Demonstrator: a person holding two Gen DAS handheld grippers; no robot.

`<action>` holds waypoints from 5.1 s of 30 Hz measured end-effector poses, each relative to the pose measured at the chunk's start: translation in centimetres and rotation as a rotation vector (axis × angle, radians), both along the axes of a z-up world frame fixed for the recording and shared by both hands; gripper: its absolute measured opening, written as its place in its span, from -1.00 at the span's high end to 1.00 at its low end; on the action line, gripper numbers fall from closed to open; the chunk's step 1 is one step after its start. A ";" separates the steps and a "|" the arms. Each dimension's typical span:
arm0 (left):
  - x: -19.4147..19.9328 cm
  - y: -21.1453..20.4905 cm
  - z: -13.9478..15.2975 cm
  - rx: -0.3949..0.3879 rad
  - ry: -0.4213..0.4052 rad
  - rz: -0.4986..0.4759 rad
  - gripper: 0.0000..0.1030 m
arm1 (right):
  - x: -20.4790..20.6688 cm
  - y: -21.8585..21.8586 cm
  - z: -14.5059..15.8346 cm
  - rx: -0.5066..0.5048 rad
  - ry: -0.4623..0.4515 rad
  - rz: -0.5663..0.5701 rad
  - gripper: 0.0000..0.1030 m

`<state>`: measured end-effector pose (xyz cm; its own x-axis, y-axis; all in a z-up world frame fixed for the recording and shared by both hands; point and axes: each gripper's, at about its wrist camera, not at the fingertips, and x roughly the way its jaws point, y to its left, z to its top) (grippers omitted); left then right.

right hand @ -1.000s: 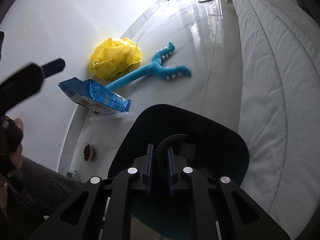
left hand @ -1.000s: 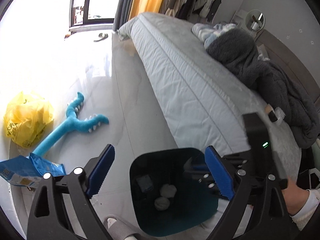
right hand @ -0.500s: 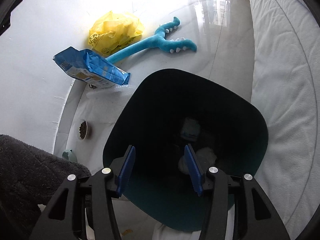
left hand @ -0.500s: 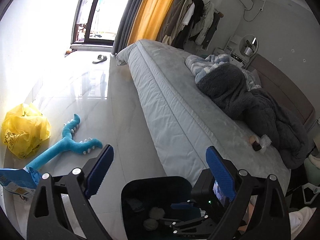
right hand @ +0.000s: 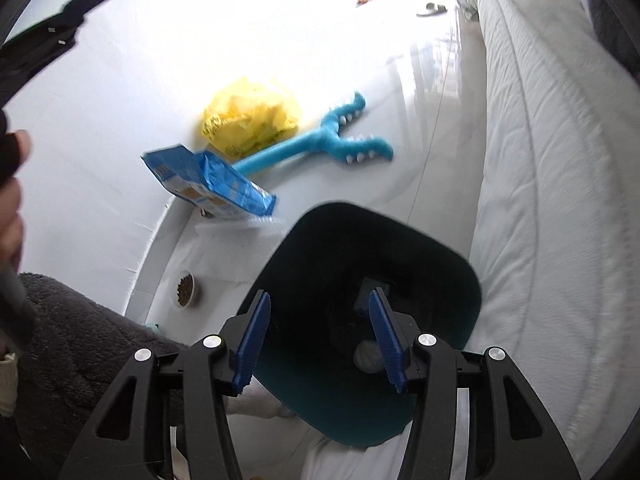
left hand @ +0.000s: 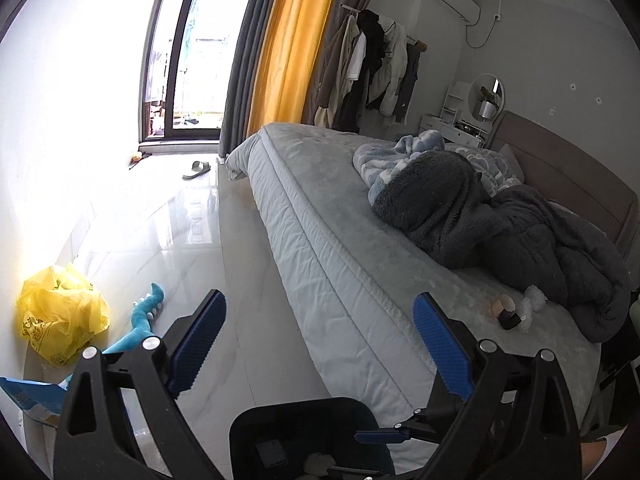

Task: Collect trash
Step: 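Swing both tools back toward the bubble wrap and tape roll, then close the right tool on the clear bubble-wrap roll, then grasp the black curved piece by the tape roll with the left tool while the right holds bubble wrap, then carry the black piece into the bin and open the left tool while the right carries bubble wrap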

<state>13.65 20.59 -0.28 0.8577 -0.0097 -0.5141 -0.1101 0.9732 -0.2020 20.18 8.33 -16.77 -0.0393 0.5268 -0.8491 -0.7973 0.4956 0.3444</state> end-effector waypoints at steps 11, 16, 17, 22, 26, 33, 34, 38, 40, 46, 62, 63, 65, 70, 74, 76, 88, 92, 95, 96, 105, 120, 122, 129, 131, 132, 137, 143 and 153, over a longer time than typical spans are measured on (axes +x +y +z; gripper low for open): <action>2.3 -4.7 1.1 0.000 -0.022 -0.038 -0.87 | 2.7 -7.6 6.0 0.111 -0.240 -0.116 -0.09; 3.1 -7.0 1.1 -0.001 -0.013 -0.069 -0.87 | 4.7 -11.1 7.4 0.136 -0.279 -0.188 -0.19; 3.3 -7.6 1.1 0.014 -0.005 -0.074 -0.87 | 5.0 -11.9 7.6 0.137 -0.291 -0.201 -0.20; 3.5 -10.1 1.0 0.071 -0.002 -0.113 -0.87 | 6.1 -15.1 7.8 0.102 -0.352 -0.262 -0.23; 4.3 -11.3 0.6 0.065 0.010 -0.132 -0.87 | 7.5 -18.1 8.3 0.095 -0.381 -0.314 -0.24; 6.1 -13.4 -1.0 0.054 0.066 -0.162 -0.87 | 9.7 -23.1 8.6 0.071 -0.421 -0.391 -0.41; 6.2 -13.7 -1.1 0.052 0.067 -0.167 -0.87 | 9.9 -23.7 8.6 0.063 -0.429 -0.405 -0.43; 6.9 -14.8 -1.6 0.033 0.078 -0.186 -0.87 | 10.6 -25.5 8.2 0.049 -0.442 -0.422 -0.43; 7.4 -15.4 -1.9 0.020 0.088 -0.197 -0.87 | 10.8 -26.1 8.0 0.040 -0.448 -0.426 -0.43; 8.5 -16.5 -2.4 -0.025 0.111 -0.207 -0.87 | 11.4 -27.3 7.0 0.000 -0.455 -0.406 -0.43; 10.4 -19.6 -4.3 -0.059 0.181 -0.257 -0.87 | 13.2 -28.3 4.6 -0.019 -0.422 -0.368 -0.48; 10.6 -19.9 -4.5 -0.066 0.190 -0.267 -0.87 | 13.4 -28.5 4.7 -0.007 -0.413 -0.368 -0.39; 10.9 -20.4 -4.8 -0.072 0.201 -0.279 -0.87 | 13.4 -28.6 4.9 0.004 -0.408 -0.374 -0.25; 11.5 -22.2 -5.7 -0.064 0.233 -0.309 -0.87 | 12.6 -29.1 5.6 0.019 -0.419 -0.360 -0.24; 11.9 -23.5 -6.4 -0.078 0.255 -0.322 -0.87 | 12.2 -30.5 6.5 0.036 -0.439 -0.392 -0.24; 12.1 -24.2 -6.7 -0.078 0.262 -0.336 -0.87 | 12.2 -31.4 7.0 0.052 -0.448 -0.417 -0.24; 13.6 -28.6 -9.2 -0.082 0.326 -0.358 -0.66 | 12.0 -35.7 8.8 0.099 -0.475 -0.517 -0.24; 13.9 -29.8 -9.8 -0.033 0.332 -0.337 -0.60 | 12.0 -36.7 9.0 0.104 -0.475 -0.519 -0.24; 14.2 -30.3 -10.2 -0.012 0.342 -0.312 -0.55 | 11.6 -37.2 9.1 0.108 -0.479 -0.516 -0.24; 14.3 -30.4 -10.3 -0.013 0.343 -0.307 -0.54 | 11.5 -37.4 9.2 0.109 -0.480 -0.515 -0.24; 15.8 -30.6 -10.8 -0.021 0.341 -0.241 -0.26 | 10.7 -38.2 9.3 0.111 -0.484 -0.499 -0.24; 15.2 -30.0 -10.6 -0.030 0.326 -0.261 0.07 | 10.5 -37.9 9.9 0.118 -0.459 -0.510 -0.24; 14.7 -29.8 -10.4 -0.038 0.321 -0.282 0.08 | 10.5 -37.7 9.7 0.107 -0.454 -0.508 -0.24; 13.5 -29.7 -9.9 -0.053 0.305 -0.378 0.08 | 11.5 -36.4 9.8 0.132 -0.412 -0.537 -0.24; 13.1 -29.5 -9.7 -0.051 0.302 -0.393 0.08 | 11.6 -35.9 10.1 0.150 -0.406 -0.541 -0.24; 13.0 -29.3 -9.6 -0.051 0.301 -0.399 0.08 | 11.7 -35.5 10.1 0.154 -0.405 -0.539 -0.24; 12.2 -27.6 -8.8 -0.049 0.290 -0.403 0.08 | 11.9 -33.6 10.2 0.167 -0.395 -0.535 -0.24; 11.5 -24.7 -7.9 -0.055 0.278 -0.386 0.08 | 12.3 -30.8 10.2 0.167 -0.367 -0.537 -0.24; 9.7 -18.9 -7.2 -0.056 0.273 -0.336 0.08 | 12.0 -24.9 10.4 0.194 -0.348 -0.481 -0.24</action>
